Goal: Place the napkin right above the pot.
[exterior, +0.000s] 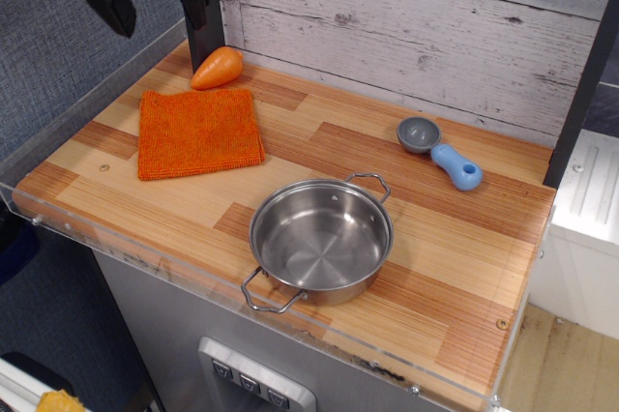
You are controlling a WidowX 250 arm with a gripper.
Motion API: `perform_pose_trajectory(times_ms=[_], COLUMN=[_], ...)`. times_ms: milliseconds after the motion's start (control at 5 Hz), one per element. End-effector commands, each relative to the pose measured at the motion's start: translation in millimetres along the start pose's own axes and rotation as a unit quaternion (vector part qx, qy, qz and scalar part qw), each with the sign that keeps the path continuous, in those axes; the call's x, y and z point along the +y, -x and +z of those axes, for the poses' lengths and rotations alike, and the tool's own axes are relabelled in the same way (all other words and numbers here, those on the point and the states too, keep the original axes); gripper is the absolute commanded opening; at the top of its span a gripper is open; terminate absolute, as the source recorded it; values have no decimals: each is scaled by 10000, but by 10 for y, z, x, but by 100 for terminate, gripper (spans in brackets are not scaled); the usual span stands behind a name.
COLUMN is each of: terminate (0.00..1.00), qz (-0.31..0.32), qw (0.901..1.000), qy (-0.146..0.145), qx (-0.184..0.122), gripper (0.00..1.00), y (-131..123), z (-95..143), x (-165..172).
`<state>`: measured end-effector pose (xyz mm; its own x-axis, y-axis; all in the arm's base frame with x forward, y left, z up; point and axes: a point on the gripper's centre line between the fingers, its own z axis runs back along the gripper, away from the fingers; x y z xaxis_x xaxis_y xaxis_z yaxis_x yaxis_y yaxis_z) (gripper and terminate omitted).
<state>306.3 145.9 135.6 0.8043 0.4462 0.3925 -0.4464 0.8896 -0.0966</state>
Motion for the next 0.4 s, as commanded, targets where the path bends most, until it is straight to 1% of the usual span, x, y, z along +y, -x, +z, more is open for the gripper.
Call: perform_pose_trajectory(times_ms=[0, 200], terminate=[0, 0], qz=[274, 248], qw=[9993, 9993], qy=[-243, -293], qx=[-50, 41], gripper=[100, 100], y=[39, 68], z=[-390, -570], x=[45, -27])
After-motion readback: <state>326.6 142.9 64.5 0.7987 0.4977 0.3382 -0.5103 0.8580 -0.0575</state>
